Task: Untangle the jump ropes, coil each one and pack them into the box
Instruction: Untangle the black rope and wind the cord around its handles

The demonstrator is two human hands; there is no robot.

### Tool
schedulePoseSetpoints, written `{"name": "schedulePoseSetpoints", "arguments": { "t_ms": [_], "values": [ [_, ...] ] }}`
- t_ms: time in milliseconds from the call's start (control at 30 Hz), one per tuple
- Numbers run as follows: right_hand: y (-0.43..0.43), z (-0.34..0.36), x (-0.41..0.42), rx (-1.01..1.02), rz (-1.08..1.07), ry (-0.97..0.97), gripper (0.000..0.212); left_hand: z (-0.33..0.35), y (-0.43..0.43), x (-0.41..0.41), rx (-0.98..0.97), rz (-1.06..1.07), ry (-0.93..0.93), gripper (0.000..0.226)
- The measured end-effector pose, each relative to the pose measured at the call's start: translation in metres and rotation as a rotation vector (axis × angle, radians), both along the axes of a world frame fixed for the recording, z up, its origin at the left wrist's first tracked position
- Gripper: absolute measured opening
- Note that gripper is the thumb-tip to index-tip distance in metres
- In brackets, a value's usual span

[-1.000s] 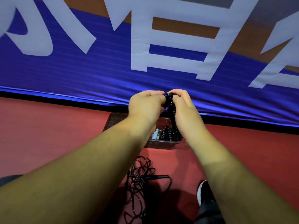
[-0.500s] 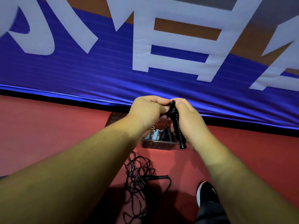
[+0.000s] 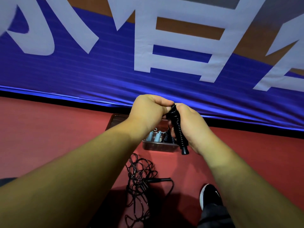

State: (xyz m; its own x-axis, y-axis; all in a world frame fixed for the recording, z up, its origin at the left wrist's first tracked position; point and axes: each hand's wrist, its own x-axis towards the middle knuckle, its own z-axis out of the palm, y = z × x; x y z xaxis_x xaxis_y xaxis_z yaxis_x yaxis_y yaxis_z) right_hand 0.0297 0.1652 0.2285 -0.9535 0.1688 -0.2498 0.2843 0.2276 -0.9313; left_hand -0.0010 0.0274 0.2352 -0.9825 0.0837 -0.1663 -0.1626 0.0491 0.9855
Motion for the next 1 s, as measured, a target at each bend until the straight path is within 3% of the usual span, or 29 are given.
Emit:
{"name": "schedulePoseSetpoints", "arguments": {
  "t_ms": [167, 433, 633, 833, 1000],
  "values": [
    [0.005, -0.001, -0.006, 0.092, -0.040, 0.068, 0.037, 0.015, 0.001, 0.006, -0.301, -0.085, 0.195, 0.019],
    [0.004, 0.002, -0.003, 0.215, 0.054, 0.079, 0.038, 0.016, -0.001, 0.008, -0.506, -0.092, 0.310, 0.011],
    [0.004, 0.004, -0.003, 0.260, 0.087, 0.087, 0.040, 0.015, -0.005, 0.007, -0.366, -0.005, 0.142, 0.003],
    [0.001, -0.007, -0.006, 0.365, 0.128, 0.104, 0.042, 0.004, -0.003, 0.001, -0.237, -0.009, -0.047, 0.013],
    [0.002, -0.015, -0.006, 0.402, 0.119, 0.090, 0.041, 0.001, 0.002, 0.000, 0.090, 0.012, -0.233, 0.016]
  ]
}}
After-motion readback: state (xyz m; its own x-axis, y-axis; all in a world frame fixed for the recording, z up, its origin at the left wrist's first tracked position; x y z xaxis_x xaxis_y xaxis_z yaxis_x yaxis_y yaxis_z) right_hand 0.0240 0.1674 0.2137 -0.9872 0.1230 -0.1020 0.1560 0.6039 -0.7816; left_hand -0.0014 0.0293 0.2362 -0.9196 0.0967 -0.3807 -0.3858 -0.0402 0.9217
